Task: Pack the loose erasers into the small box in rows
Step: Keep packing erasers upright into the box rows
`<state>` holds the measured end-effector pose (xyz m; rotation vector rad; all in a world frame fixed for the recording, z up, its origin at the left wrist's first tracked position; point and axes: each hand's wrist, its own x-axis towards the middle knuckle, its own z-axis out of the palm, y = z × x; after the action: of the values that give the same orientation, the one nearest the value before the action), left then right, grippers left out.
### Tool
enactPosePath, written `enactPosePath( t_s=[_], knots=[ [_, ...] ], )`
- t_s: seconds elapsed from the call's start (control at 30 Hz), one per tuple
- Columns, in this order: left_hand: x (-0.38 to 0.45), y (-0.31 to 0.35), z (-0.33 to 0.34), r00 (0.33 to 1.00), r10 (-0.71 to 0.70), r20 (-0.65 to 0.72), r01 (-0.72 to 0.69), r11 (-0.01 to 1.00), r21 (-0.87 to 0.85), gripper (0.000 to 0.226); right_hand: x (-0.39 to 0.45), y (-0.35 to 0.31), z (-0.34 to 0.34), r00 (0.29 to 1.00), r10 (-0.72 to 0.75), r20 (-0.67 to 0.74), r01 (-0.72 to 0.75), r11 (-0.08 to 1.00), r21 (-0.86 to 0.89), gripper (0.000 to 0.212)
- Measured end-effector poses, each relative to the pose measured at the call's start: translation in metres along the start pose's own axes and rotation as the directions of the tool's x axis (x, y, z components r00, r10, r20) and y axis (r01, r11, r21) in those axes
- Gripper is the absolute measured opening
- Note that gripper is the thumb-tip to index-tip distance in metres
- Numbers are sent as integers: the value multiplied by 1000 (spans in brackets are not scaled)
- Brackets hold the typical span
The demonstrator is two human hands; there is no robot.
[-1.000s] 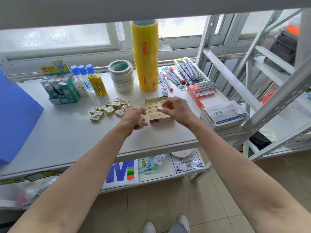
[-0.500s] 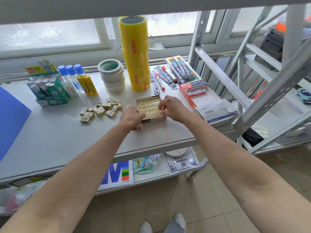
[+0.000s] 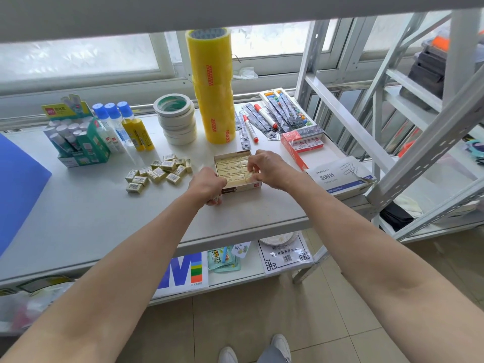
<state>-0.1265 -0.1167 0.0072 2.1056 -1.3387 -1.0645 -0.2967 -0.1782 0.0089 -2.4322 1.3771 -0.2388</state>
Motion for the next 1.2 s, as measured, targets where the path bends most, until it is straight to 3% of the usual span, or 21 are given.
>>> enactPosePath(
  t_s=[0.53,0.97,1.2],
  knots=[
    [4,-1,1,1000,0,15,0,1000,4,14,6,-4,-10,997,-2,72,7,997,-80,17],
    [3,-1,1,1000,15,7,-16,999,30,15,5,0,-7,999,-12,47,13,1000,-23,17],
    [2,-2,2,1000,23,10,-23,999,35,16,6,-2,3,999,-8,35,10,997,-82,14]
  ],
)
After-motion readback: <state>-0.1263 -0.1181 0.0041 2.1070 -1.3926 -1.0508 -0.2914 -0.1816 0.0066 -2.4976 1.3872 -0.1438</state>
